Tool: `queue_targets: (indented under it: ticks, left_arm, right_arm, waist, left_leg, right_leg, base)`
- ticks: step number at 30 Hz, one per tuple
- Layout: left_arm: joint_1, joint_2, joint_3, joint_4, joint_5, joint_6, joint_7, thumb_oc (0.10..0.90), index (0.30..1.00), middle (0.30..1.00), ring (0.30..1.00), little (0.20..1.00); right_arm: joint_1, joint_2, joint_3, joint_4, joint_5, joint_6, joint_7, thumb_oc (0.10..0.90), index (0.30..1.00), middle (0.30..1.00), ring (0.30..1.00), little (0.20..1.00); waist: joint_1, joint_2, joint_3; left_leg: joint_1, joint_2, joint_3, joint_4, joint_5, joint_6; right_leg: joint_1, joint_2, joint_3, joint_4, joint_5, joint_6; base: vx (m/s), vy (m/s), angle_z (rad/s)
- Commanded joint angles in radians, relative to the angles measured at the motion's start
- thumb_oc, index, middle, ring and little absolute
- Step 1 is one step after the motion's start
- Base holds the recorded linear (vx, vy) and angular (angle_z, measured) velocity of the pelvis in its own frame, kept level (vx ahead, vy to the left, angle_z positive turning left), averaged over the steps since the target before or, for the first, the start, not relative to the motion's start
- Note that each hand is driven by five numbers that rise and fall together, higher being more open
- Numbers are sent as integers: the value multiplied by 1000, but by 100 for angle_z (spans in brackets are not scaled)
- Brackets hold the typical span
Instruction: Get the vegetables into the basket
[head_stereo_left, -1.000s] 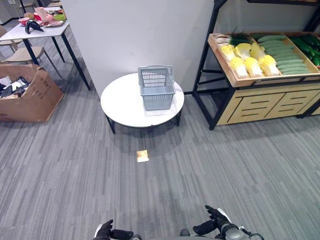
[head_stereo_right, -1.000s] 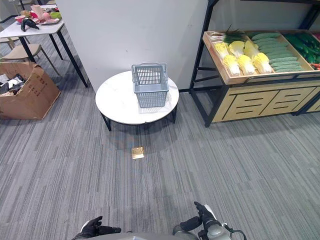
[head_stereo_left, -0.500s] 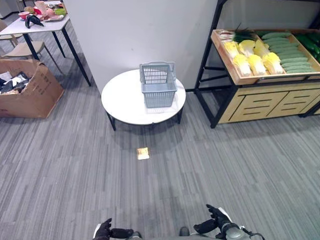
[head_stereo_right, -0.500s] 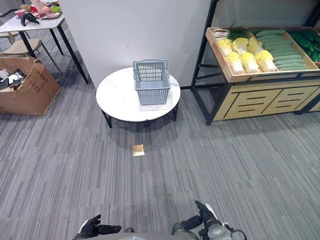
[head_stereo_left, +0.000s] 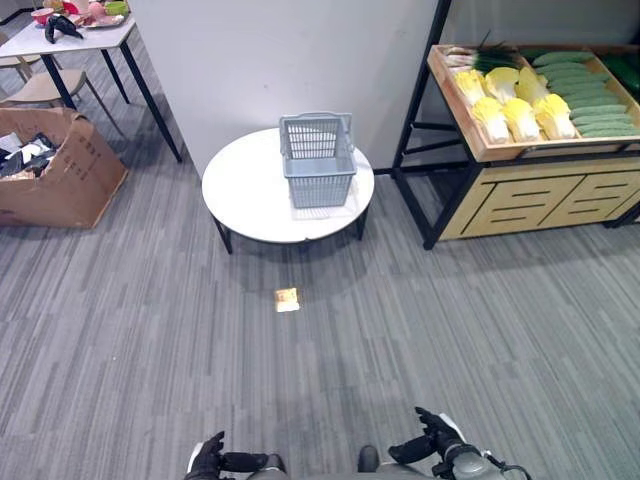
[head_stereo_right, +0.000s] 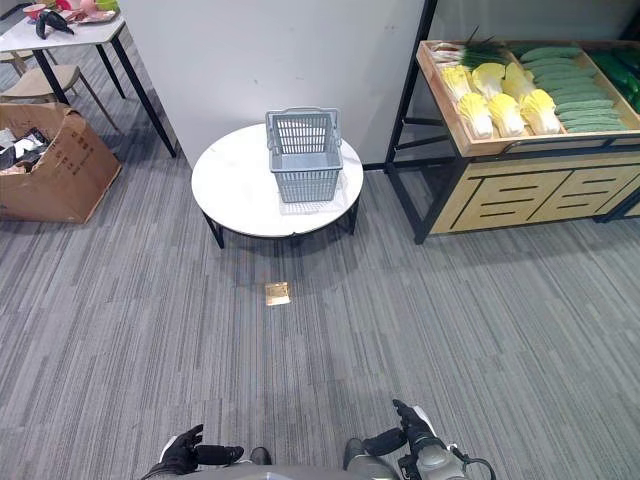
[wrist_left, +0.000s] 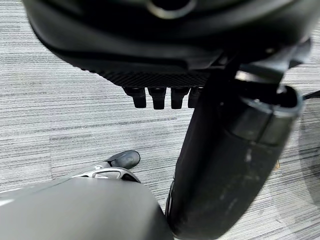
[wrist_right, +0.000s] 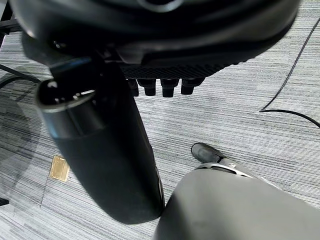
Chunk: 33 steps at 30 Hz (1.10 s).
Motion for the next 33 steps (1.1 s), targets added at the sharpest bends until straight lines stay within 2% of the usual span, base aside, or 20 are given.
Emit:
queue_targets:
  ticks: [1, 4, 6, 7, 8, 9, 10, 12, 14, 16, 20, 21, 22, 23, 24, 26, 28, 29, 30, 33]
  left_arm:
    - [-45, 9, -34, 20, -11, -9, 3, 900, 1000, 1000, 1000, 1000]
    - [-55, 17, -31, 4, -33, -13, -5, 900, 1000, 1000, 1000, 1000]
    - [-59, 22, -27, -10, -55, -17, -14, 900, 1000, 1000, 1000, 1000]
    - [-59, 22, -27, -10, -55, -17, -14, 900, 1000, 1000, 1000, 1000]
    - [-60, 19, -27, -18, -66, -17, -24, 900, 1000, 1000, 1000, 1000]
    - [-63, 18, -32, -27, -76, -24, -31, 900, 1000, 1000, 1000, 1000]
    - [-69, 18, -36, -23, -81, -23, -34, 900, 1000, 1000, 1000, 1000]
    - [-67, 19, -37, -22, -81, -22, -35, 900, 1000, 1000, 1000, 1000]
    - [-61, 17, -45, -13, -71, -22, -30, 900, 1000, 1000, 1000, 1000]
    - [-58, 17, -47, -11, -68, -22, -29, 900, 1000, 1000, 1000, 1000]
    - [-50, 25, -37, 7, -58, -19, -42, 900, 1000, 1000, 1000, 1000]
    - [-52, 36, -31, 11, -49, -18, -46, 900, 1000, 1000, 1000, 1000]
    - [-52, 36, -31, 11, -49, -18, -46, 900, 1000, 1000, 1000, 1000]
    - [-53, 48, -26, 9, -42, -19, -48, 900, 1000, 1000, 1000, 1000]
    - [-53, 49, -26, 9, -42, -19, -48, 900, 1000, 1000, 1000, 1000]
    - [-67, 67, -19, 0, -42, -17, -50, 900, 1000, 1000, 1000, 1000]
    - [-69, 71, -20, -10, -46, -17, -49, 900, 1000, 1000, 1000, 1000]
    - [-73, 77, -19, -21, -47, -17, -50, 900, 1000, 1000, 1000, 1000]
    - [-74, 79, -19, -25, -50, -15, -53, 900, 1000, 1000, 1000, 1000]
    - [-74, 80, -18, -22, -48, -13, -57, 900, 1000, 1000, 1000, 1000]
  right_arm:
    - [-48, -61, 6, 20, 34, -3, -20, 900, 1000, 1000, 1000, 1000]
    - [-52, -71, 6, 19, 34, -5, -20, 900, 1000, 1000, 1000, 1000]
    - [-48, -79, 0, 17, 39, -7, -21, 900, 1000, 1000, 1000, 1000]
    - [-48, -79, 0, 17, 39, -7, -21, 900, 1000, 1000, 1000, 1000]
    - [-46, -87, -5, 17, 40, -7, -20, 900, 1000, 1000, 1000, 1000]
    - [-49, -95, -6, 20, 41, -7, -19, 900, 1000, 1000, 1000, 1000]
    - [-54, -104, -13, 31, 43, -6, -23, 900, 1000, 1000, 1000, 1000]
    - [-51, -106, -18, 34, 44, -4, -23, 900, 1000, 1000, 1000, 1000]
    - [-46, -109, -21, 37, 38, 0, -29, 900, 1000, 1000, 1000, 1000]
    - [-46, -109, -22, 36, 37, 0, -30, 900, 1000, 1000, 1000, 1000]
    - [-30, -93, -36, 45, 33, -1, -19, 900, 1000, 1000, 1000, 1000]
    - [-28, -81, -43, 44, 34, 3, -17, 900, 1000, 1000, 1000, 1000]
    - [-28, -81, -43, 44, 34, 3, -17, 900, 1000, 1000, 1000, 1000]
    - [-30, -66, -38, 43, 28, 7, -11, 900, 1000, 1000, 1000, 1000]
    - [-30, -65, -38, 43, 28, 7, -11, 900, 1000, 1000, 1000, 1000]
    - [-46, -49, -20, 30, 20, 10, -7, 900, 1000, 1000, 1000, 1000]
    - [-49, -50, -17, 23, 17, 9, -7, 900, 1000, 1000, 1000, 1000]
    - [-59, -50, -18, 7, 16, 9, -11, 900, 1000, 1000, 1000, 1000]
    - [-67, -50, -16, -1, 17, 10, -11, 900, 1000, 1000, 1000, 1000]
    - [-72, -50, -19, -1, 21, 9, -14, 900, 1000, 1000, 1000, 1000]
  waist:
    - [-6, -13, 46]
    - [-6, -10, 66]
    - [-5, -14, 87]
    - [-6, -13, 86]
    - [-1, -17, 99]
    - [9, -19, 116]
    - [13, -20, 118]
    - [11, -23, 114]
    - [23, -12, 101]
    - [32, -12, 101]
    - [31, -26, 77]
    - [29, -43, 69]
    - [29, -43, 69]
    - [29, -60, 66]
    - [30, -60, 66]
    - [35, -75, 70]
    - [38, -75, 72]
    - [41, -72, 83]
    - [38, -63, 92]
    - [33, -46, 106]
  left_leg:
    - [-16, 87, -88, 50, -28, -104]
    - [-71, 101, -113, 137, -26, -111]
    - [-130, 110, -139, 268, -4, -120]
    - [-134, 112, -142, 274, -7, -121]
    - [-171, 105, -163, 352, 3, -124]
    - [-190, 75, -216, 375, 17, -127]
    - [-246, 58, -236, 324, 16, -123]
    - [-251, 58, -228, 286, 4, -116]
    - [-309, 88, -212, 142, 79, -119]
    - [-317, 88, -220, 101, 108, -125]
    - [-298, 69, -205, 103, 84, -106]
    - [-278, 49, -174, 114, 50, -82]
    - [-277, 49, -174, 114, 50, -82]
    - [-270, 27, -146, 136, 14, -58]
    - [-270, 26, -144, 137, 13, -57]
    - [-259, 2, -117, 156, -21, -31]
    - [-252, -6, -112, 158, -33, -20]
    - [-229, -21, -100, 156, -52, 2]
    - [-216, -22, -95, 152, -57, 13]
    - [-150, -38, -88, 125, -81, 34]
  right_leg:
    - [-40, -73, -33, 110, -63, 62]
    - [-60, -64, -32, 137, -86, 42]
    - [-56, -56, -29, 150, -106, 20]
    - [-56, -54, -31, 150, -107, 19]
    - [-49, -56, -32, 154, -113, 11]
    - [-40, -56, -27, 152, -117, 12]
    - [-32, -66, -31, 138, -116, 24]
    - [-24, -72, -32, 130, -116, 32]
    - [6, -73, -19, 100, -119, 53]
    - [23, -75, -4, 91, -122, 60]
    - [41, -108, 36, 101, -127, 86]
    - [24, -139, 58, 124, -100, 108]
    - [24, -139, 59, 124, -100, 108]
    - [3, -175, 78, 155, -49, 133]
    - [2, -175, 80, 155, -49, 134]
    - [-41, -202, 95, 210, 25, 152]
    - [-61, -210, 95, 246, 48, 156]
    - [-109, -231, 74, 341, 118, 156]
    - [-131, -228, 62, 399, 137, 155]
    - [-185, -241, 24, 505, 154, 148]
  base:
    - [-10, -109, 2]
    - [-9, -125, 5]
    - [0, -127, 11]
    - [14, -98, 21]
    - [22, -47, 9]
    - [77, -13, 0]
    - [129, 62, -4]
    - [150, 102, 2]
    - [206, 177, -5]
    - [198, 173, -4]
    - [221, 276, -51]
    - [128, 201, -73]
    - [218, 386, -54]
    - [91, 188, -24]
    - [145, 336, -35]
    - [99, 259, -43]
    - [71, 206, -30]
    - [78, 276, -13]
    - [115, 368, -17]
    - [143, 232, -15]
